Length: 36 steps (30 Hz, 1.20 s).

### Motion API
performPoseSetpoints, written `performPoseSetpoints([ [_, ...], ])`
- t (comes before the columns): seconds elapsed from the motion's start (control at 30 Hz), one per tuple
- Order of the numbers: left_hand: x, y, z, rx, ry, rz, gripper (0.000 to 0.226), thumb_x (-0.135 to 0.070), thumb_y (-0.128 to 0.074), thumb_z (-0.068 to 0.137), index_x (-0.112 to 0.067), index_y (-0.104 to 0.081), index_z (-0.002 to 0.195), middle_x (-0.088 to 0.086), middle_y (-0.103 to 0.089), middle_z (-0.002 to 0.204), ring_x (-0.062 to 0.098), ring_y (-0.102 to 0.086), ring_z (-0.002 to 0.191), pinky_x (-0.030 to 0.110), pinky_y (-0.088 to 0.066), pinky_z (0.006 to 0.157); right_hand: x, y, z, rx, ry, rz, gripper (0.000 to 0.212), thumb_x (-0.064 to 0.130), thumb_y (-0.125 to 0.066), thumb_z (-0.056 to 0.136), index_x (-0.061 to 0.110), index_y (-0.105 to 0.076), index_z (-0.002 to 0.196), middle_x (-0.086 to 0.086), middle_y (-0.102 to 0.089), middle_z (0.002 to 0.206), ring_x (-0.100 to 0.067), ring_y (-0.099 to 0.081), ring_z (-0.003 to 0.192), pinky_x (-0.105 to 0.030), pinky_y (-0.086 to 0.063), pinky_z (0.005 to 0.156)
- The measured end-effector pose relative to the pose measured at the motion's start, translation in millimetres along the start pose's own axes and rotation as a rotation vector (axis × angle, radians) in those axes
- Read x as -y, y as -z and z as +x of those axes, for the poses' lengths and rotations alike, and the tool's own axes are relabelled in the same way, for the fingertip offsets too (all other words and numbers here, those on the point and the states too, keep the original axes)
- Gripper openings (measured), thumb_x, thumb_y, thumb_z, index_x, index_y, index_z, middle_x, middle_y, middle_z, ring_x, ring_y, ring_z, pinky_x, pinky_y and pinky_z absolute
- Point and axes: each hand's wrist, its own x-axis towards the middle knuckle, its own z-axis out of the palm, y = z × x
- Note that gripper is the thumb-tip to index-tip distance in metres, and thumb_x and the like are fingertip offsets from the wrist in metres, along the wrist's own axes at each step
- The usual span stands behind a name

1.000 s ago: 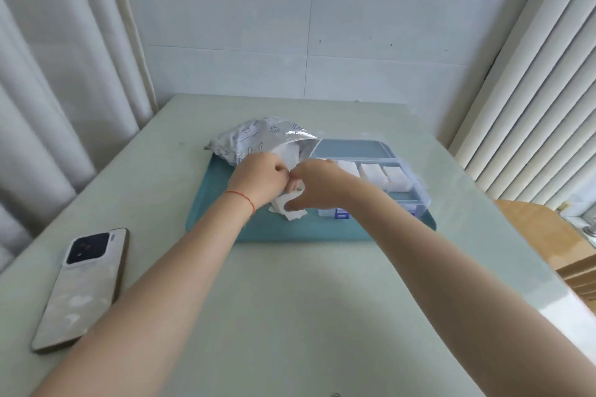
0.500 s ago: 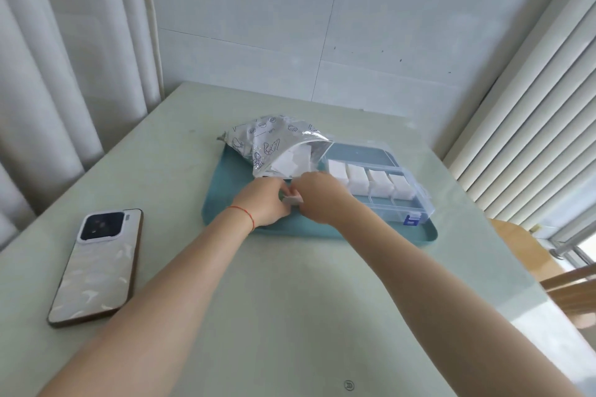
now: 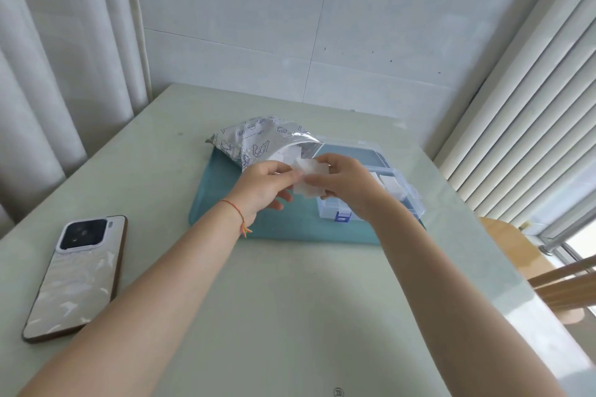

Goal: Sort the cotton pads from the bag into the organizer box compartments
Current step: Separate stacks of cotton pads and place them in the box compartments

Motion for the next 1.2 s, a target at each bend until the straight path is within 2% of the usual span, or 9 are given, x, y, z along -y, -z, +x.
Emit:
performPoseSetpoints([
  [0.17,-13.7,-14.9,6.8,0.009,0.004,-0.046,0.011,-0.018,-0.070,0.089,-0.012,-0.067,0.081,0.005,-0.065,0.073,0.016,-0.065,0.059,0.028,-0.054,0.054,-4.7,10.0,-2.0,-0.031,0.035,0.094,0.040,0.020,-0.080,0.080,0.020,-0.059,0.114,-0.007,-0.066,0.093,-0.020,-0.065,0.076,-0.032,-0.055,0.067],
  [0.3,-22.5,-24.7,14.8,0.037,0.006,-0.139,0.014,-0.013,-0.067,0.091,-0.008,-0.064,0.079,0.006,-0.063,0.070,0.016,-0.062,0.058,0.029,-0.059,0.059,-2.7,22.9,8.8,-0.159,0.105,0.122,0.015,0.007,-0.076,0.082,0.008,-0.062,0.086,-0.006,-0.064,0.075,-0.023,-0.060,0.062,-0.034,-0.054,0.061],
  [0.37,-26.4,-28.1,18.9,0.060,-0.001,-0.187,0.011,-0.013,-0.065,0.093,-0.008,-0.065,0.083,0.008,-0.067,0.077,0.019,-0.065,0.066,0.029,-0.059,0.061,0.4,25.9,15.0,-0.184,0.109,0.157,0.015,0.007,-0.077,0.082,0.007,-0.063,0.078,-0.006,-0.066,0.068,-0.023,-0.058,0.056,-0.031,-0.052,0.057],
  [0.47,-30.4,-29.6,26.8,0.119,-0.007,-0.195,0.010,-0.010,-0.064,0.093,-0.009,-0.070,0.085,0.007,-0.072,0.082,0.021,-0.069,0.074,0.027,-0.057,0.062,3.0,31.5,25.2,-0.201,0.101,0.193,0.015,0.012,-0.076,0.084,0.004,-0.064,0.079,-0.012,-0.070,0.071,-0.025,-0.059,0.059,-0.034,-0.054,0.062],
  [0.63,-32.6,-25.6,37.5,0.181,0.022,-0.177,0.013,-0.010,-0.061,0.095,-0.009,-0.071,0.087,0.010,-0.073,0.082,0.019,-0.069,0.067,0.023,-0.055,0.058,-5.3,39.5,34.9,-0.186,0.089,0.227,0.020,0.015,-0.069,0.091,-0.004,-0.066,0.089,-0.011,-0.069,0.076,-0.021,-0.063,0.063,-0.032,-0.056,0.065],
  [0.77,-28.8,-22.5,40.6,0.136,0.035,-0.126,0.009,-0.009,-0.062,0.094,-0.008,-0.071,0.091,0.002,-0.072,0.070,0.013,-0.065,0.056,0.020,-0.054,0.053,-9.3,54.2,35.0,-0.231,0.061,0.314,0.013,0.017,-0.066,0.093,0.006,-0.066,0.085,-0.006,-0.068,0.078,-0.017,-0.065,0.070,-0.030,-0.054,0.065],
  [0.97,-29.2,-19.6,40.1,0.140,0.003,0.006,0.005,-0.010,-0.068,0.089,-0.007,-0.072,0.089,0.005,-0.070,0.073,0.015,-0.062,0.058,0.020,-0.051,0.051,-4.7,66.2,27.7,0.031,0.124,0.202,0.008,0.012,-0.071,0.088,0.007,-0.067,0.085,-0.007,-0.067,0.083,-0.019,-0.064,0.080,-0.030,-0.054,0.075],
  [1.07,-29.3,-19.4,38.8,0.146,-0.019,0.088,0.005,-0.010,-0.069,0.089,-0.007,-0.071,0.086,0.004,-0.068,0.069,0.012,-0.060,0.054,0.020,-0.049,0.050,-3.9,57.6,27.9,0.042,0.102,0.122,0.009,0.009,-0.074,0.085,0.007,-0.066,0.081,-0.008,-0.068,0.080,-0.023,-0.065,0.078,-0.037,-0.056,0.080],
  [1.2,-30.6,-18.0,37.5,0.131,-0.032,0.107,0.013,-0.015,-0.071,0.087,-0.003,-0.068,0.082,-0.001,-0.063,0.059,0.011,-0.055,0.048,0.020,-0.043,0.044,-3.6,55.3,26.5,0.038,0.060,0.129,0.013,0.005,-0.076,0.083,0.007,-0.063,0.079,-0.012,-0.070,0.075,-0.028,-0.063,0.070,-0.035,-0.058,0.072],
])
